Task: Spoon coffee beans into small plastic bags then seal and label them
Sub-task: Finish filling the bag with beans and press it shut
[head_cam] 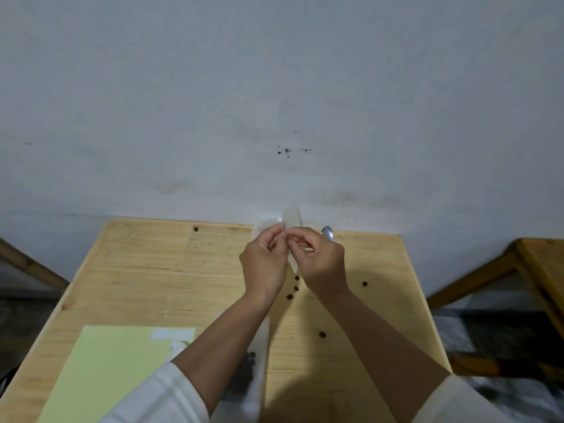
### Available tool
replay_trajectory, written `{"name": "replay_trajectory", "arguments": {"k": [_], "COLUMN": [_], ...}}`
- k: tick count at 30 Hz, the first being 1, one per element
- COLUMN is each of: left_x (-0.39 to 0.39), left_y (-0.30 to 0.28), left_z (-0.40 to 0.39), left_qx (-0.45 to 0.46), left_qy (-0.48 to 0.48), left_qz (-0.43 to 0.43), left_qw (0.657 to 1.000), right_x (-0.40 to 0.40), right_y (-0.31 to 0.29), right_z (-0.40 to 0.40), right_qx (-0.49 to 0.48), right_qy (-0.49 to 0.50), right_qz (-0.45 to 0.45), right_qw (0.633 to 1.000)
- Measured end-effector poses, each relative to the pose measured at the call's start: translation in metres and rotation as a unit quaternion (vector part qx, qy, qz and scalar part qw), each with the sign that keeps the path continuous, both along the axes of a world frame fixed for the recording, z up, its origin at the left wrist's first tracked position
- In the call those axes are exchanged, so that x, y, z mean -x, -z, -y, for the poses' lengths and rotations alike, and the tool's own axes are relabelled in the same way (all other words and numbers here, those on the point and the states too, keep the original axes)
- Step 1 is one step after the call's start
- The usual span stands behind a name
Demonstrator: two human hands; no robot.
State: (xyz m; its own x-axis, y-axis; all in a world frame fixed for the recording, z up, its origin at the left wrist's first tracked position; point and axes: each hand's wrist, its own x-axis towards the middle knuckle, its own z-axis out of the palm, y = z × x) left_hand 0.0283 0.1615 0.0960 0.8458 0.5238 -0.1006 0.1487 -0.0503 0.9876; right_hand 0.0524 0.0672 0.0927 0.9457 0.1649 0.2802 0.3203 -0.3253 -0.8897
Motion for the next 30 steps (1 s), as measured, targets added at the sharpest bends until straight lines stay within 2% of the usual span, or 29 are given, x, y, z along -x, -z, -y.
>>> {"name": "replay_trajectory", "arguments": {"k": [3, 9, 15, 27, 30], "left_x": [-0.003, -0.006, -0.002, -0.002, -0.004], "left_y": [0.002, 0.0, 0.006, 0.009, 0.013], "left_z": [0.002, 0.004, 0.008, 0.008, -0.003], "left_qx": [-0.026, -0.148, -0.205, -0.25, -0.243], "left_qy": [0.01, 0.016, 0.024, 0.017, -0.023], "left_qz": [-0.008, -0.004, 0.012, 0.018, 0.009], "left_qw": [1.0, 0.989, 0.978, 0.968, 0.97], "right_x": [-0.008, -0.014, -0.009, -0.006, -0.007], "right_y": [0.003, 0.008, 0.019, 0.018, 0.019], "right_z": [0.007, 0.01, 0.008, 0.003, 0.008], "right_qx": [-0.007, -0.029, -0.015, 0.026, 0.03], "right_qy": [-0.016, -0.005, 0.041, 0.063, 0.085], "right_qz": [-0.027, -0.073, -0.056, -0.046, -0.041], "right_qw": [0.999, 0.997, 0.997, 0.997, 0.995]}}
